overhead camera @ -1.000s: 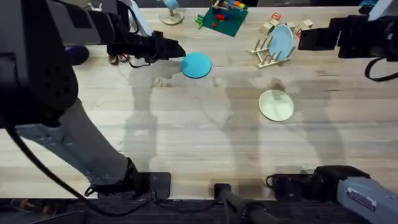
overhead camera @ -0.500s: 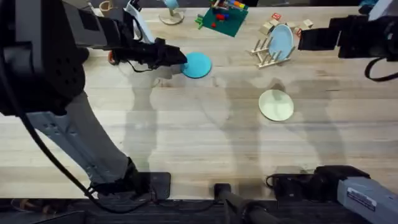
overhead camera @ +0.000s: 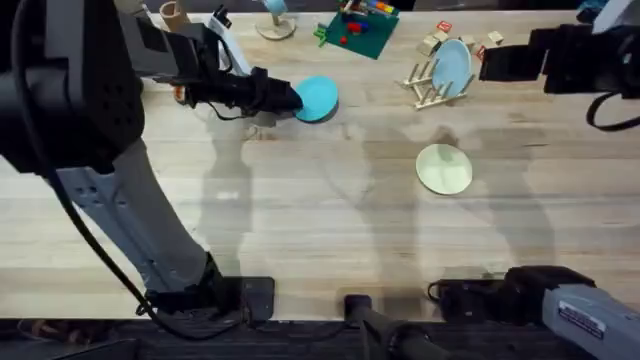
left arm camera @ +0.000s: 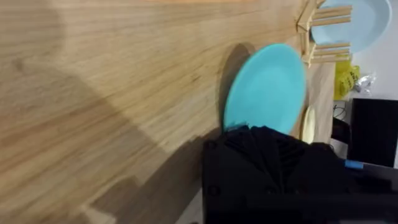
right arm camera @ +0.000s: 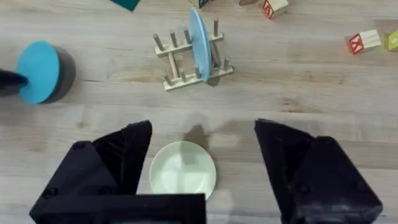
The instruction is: Pick up the plates from the table one by one and place each into a slot on the dish rack.
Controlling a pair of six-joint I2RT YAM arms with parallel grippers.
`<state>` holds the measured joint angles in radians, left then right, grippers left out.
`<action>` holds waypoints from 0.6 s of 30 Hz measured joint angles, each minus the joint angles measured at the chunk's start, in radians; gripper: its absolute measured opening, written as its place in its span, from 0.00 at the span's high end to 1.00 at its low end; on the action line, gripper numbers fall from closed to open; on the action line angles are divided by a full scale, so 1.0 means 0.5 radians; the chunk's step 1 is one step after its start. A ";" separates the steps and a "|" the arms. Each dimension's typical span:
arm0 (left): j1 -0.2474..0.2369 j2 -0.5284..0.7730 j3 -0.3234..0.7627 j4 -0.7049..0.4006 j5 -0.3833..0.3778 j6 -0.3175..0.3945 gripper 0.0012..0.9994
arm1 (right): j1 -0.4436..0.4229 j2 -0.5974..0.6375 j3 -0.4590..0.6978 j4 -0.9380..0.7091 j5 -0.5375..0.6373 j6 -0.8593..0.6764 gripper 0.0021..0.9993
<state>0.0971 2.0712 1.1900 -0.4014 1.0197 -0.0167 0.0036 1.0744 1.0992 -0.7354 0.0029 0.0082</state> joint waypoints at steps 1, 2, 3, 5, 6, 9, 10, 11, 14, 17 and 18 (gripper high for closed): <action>0.000 0.000 0.003 -0.014 -0.014 -0.005 0.96 | 0.000 0.000 0.000 -0.001 0.000 0.000 0.00; 0.000 0.000 0.006 -0.027 -0.027 -0.006 0.96 | 0.000 0.000 0.000 -0.001 0.000 0.000 0.00; -0.001 0.000 0.008 -0.039 -0.038 -0.008 0.96 | 0.000 0.000 0.000 -0.002 0.000 0.000 0.00; 0.000 0.000 0.014 -0.062 -0.048 -0.014 0.96 | 0.000 0.000 0.000 -0.002 0.000 0.000 0.00; -0.001 0.000 0.018 -0.071 -0.055 -0.016 0.96 | 0.000 0.000 0.000 -0.002 0.000 0.000 0.00; -0.002 0.000 0.024 -0.079 -0.066 -0.022 0.96 | 0.000 0.000 0.000 -0.003 0.000 0.000 0.00; -0.002 0.000 0.024 -0.079 -0.067 -0.023 0.96 | 0.000 0.000 0.000 -0.003 0.000 0.000 0.00; -0.002 0.000 0.025 -0.079 -0.072 -0.032 0.96 | 0.000 0.000 0.000 -0.003 0.000 0.000 0.00; -0.006 0.000 0.029 -0.080 -0.086 -0.054 0.96 | 0.000 0.000 0.000 -0.003 0.000 0.000 0.00; -0.006 0.000 0.031 -0.080 -0.089 -0.071 0.96 | 0.000 0.000 0.000 -0.003 0.000 0.000 0.00; -0.006 0.000 0.031 -0.080 -0.090 -0.074 0.96 | 0.000 0.000 0.000 -0.003 0.000 0.000 0.01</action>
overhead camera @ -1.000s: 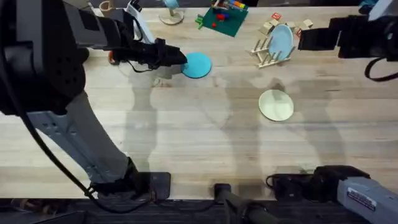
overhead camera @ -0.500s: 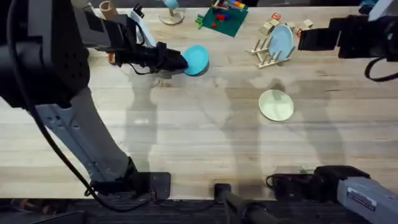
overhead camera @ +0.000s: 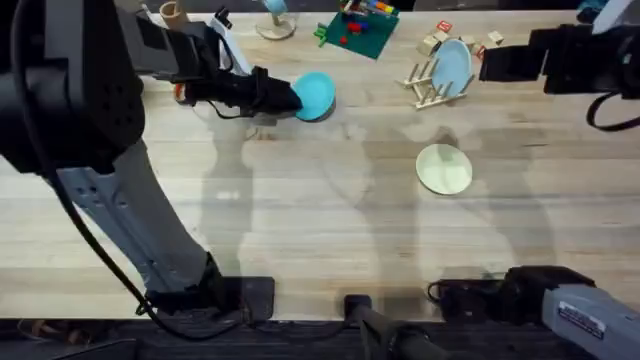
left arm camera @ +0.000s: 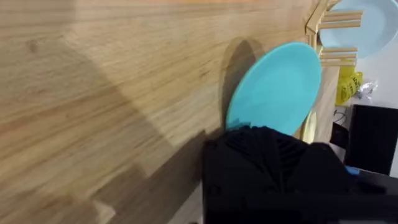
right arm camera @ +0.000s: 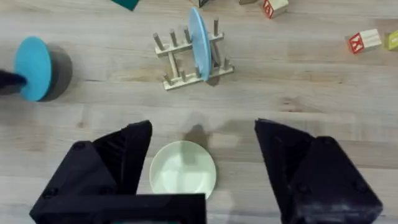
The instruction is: Pick up the plates from the table one by one and place each into a slot on the dish rack.
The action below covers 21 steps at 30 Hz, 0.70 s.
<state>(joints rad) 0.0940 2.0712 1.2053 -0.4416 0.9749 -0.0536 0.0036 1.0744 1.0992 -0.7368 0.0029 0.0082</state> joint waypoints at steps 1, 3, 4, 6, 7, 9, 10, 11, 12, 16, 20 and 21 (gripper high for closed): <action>0.000 0.000 0.000 0.000 0.000 -0.001 0.96 | 0.000 0.001 0.000 0.000 0.000 0.000 0.00; 0.000 0.000 0.000 0.000 -0.001 -0.007 0.96 | 0.000 0.000 0.000 0.000 -0.001 0.000 0.00; 0.000 0.000 0.000 0.001 0.000 -0.008 0.96 | 0.000 0.000 0.000 0.000 -0.005 0.003 0.00; 0.000 0.000 0.000 0.000 -0.001 -0.008 0.96 | 0.000 0.000 0.000 0.003 -0.027 0.026 0.00; 0.000 0.000 0.000 0.000 -0.001 -0.008 0.96 | 0.000 0.000 0.000 0.014 -0.053 0.046 0.00; 0.000 0.000 0.000 0.000 -0.001 -0.010 0.96 | 0.000 0.001 0.000 0.061 -0.122 0.085 0.00; 0.000 0.000 0.000 0.000 -0.001 -0.013 0.96 | 0.001 0.002 0.000 0.088 -0.160 0.098 0.01; 0.000 0.000 0.000 0.000 -0.001 -0.014 0.96 | 0.005 0.008 0.000 0.101 -0.187 0.107 0.01; 0.000 0.000 0.000 0.000 -0.002 -0.014 0.96 | 0.014 0.015 0.000 0.112 -0.205 0.118 0.01; 0.000 0.000 0.000 0.000 -0.002 -0.014 0.96 | 0.093 0.098 0.002 0.205 -0.252 0.151 0.00; 0.000 0.000 0.000 0.000 -0.002 -0.014 0.96 | 0.211 0.230 0.002 0.384 -0.274 0.190 0.01; 0.000 0.000 0.000 0.000 -0.002 -0.014 0.96 | 0.233 0.260 0.003 0.428 -0.278 0.200 0.01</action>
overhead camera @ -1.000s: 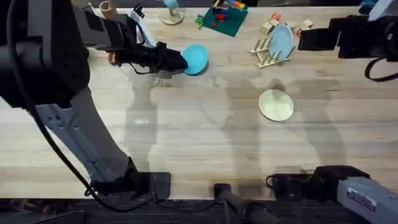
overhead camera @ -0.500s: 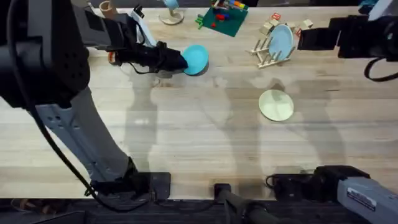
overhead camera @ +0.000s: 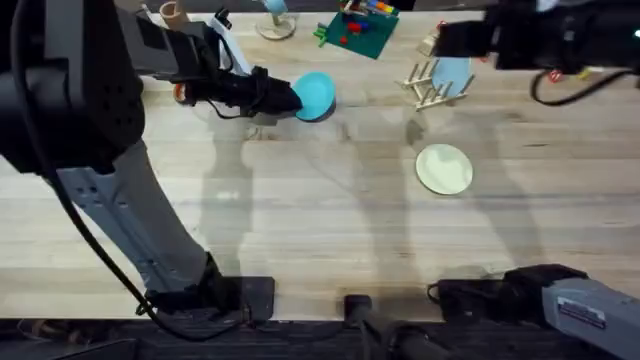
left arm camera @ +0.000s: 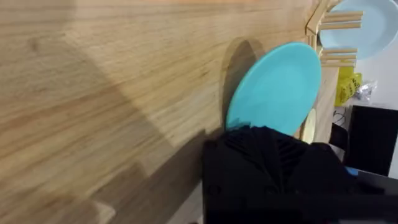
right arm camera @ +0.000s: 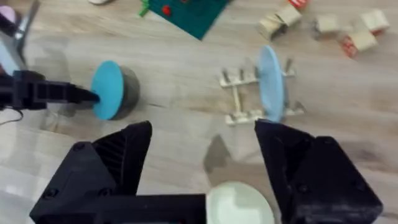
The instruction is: Pick up the plates from the table one by one and place each into a slot on the dish rack.
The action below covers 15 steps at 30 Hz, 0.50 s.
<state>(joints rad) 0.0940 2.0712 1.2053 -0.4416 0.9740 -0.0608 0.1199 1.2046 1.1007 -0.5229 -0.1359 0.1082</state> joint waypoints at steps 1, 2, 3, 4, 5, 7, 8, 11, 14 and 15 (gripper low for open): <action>0.000 0.000 0.000 0.000 -0.001 0.000 0.96 | 0.026 0.039 0.000 0.053 -0.001 0.016 0.01; 0.000 0.000 0.000 0.000 -0.001 0.000 0.96 | 0.051 0.079 0.000 0.103 -0.004 0.032 0.01; 0.000 0.000 0.000 -0.001 -0.001 0.000 0.96 | 0.073 0.118 0.000 0.152 -0.006 0.040 0.01; 0.000 0.000 0.000 -0.001 -0.001 0.000 0.96 | 0.096 0.162 0.001 0.199 -0.007 0.049 0.01; 0.000 0.000 0.000 -0.001 -0.001 0.001 0.96 | 0.114 0.200 0.002 0.234 -0.008 0.059 0.01; 0.000 0.000 0.000 -0.001 -0.001 0.000 0.96 | 0.154 0.286 0.004 0.315 -0.008 0.096 0.01; 0.000 0.000 0.001 -0.001 -0.001 0.000 0.96 | 0.175 0.331 0.009 0.344 -0.009 0.116 0.01; 0.000 0.000 0.001 -0.001 -0.001 0.000 0.96 | 0.228 0.466 0.049 0.374 -0.015 0.169 0.01; 0.000 0.000 0.001 -0.001 -0.001 0.000 0.96 | 0.278 0.607 0.118 0.379 -0.022 0.211 0.01; 0.000 0.000 0.001 -0.001 -0.001 0.000 0.96 | 0.299 0.660 0.147 0.379 -0.022 0.219 0.01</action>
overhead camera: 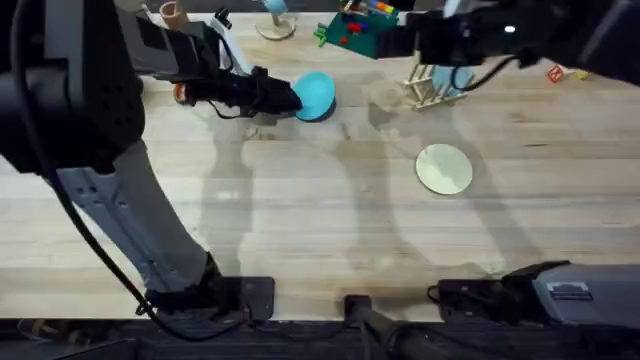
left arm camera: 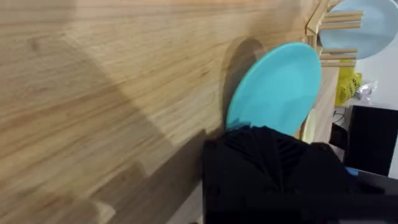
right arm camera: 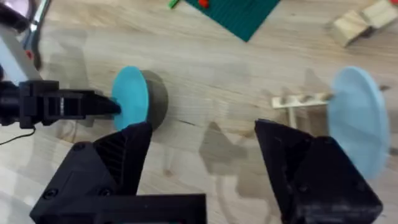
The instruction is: Pick up the plates from the table one by one and place each into a slot on the dish rack.
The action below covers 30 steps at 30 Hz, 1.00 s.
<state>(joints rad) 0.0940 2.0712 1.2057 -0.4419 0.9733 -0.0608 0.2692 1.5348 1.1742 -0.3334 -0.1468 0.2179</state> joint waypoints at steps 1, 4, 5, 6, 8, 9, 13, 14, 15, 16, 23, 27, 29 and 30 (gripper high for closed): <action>0.000 0.000 0.000 0.000 0.000 0.000 0.96 | 0.019 0.050 0.032 0.000 0.000 0.007 0.01; 0.000 0.000 0.000 0.000 0.000 0.000 0.96 | 0.074 0.196 0.132 0.005 -0.002 0.031 0.01; 0.000 0.000 0.000 0.000 -0.001 0.000 0.96 | 0.093 0.251 0.173 0.006 -0.006 0.040 0.01; 0.000 0.000 0.000 0.000 0.000 0.000 0.96 | 0.109 0.296 0.207 0.007 -0.009 0.045 0.01; 0.000 0.000 0.000 0.000 0.000 0.000 0.96 | 0.138 0.393 0.276 0.022 -0.027 0.054 0.01; 0.000 0.000 0.000 0.000 0.000 0.000 0.96 | 0.149 0.438 0.307 0.029 -0.045 0.064 0.01; 0.000 0.000 0.000 0.000 0.000 0.000 0.96 | 0.182 0.597 0.412 0.043 -0.127 0.114 0.02; 0.000 0.000 0.000 0.000 -0.001 0.000 0.96 | 0.188 0.630 0.429 0.046 -0.151 0.129 0.02; 0.000 0.000 0.000 -0.001 0.000 0.000 0.96 | 0.191 0.660 0.441 0.052 -0.175 0.135 0.03; 0.000 0.000 0.000 -0.001 -0.001 0.000 0.96 | 0.195 0.690 0.450 0.065 -0.200 0.150 0.04; 0.000 0.000 0.000 -0.001 -0.001 0.000 0.96 | 0.220 0.825 0.457 0.138 -0.311 0.209 0.08; 0.000 0.000 0.000 -0.001 -0.001 0.000 0.96 | 0.248 0.875 0.460 0.235 -0.372 0.250 0.09; 0.000 0.000 0.000 -0.001 -0.001 0.000 0.96 | 0.268 0.903 0.466 0.271 -0.390 0.277 0.12; 0.000 0.000 0.000 -0.001 -0.001 0.000 0.96 | 0.276 0.916 0.466 0.283 -0.397 0.289 0.12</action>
<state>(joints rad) 0.0940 2.0712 1.2057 -0.4423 0.9730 -0.0608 0.4070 1.9929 1.4075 -0.1920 -0.3452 0.3624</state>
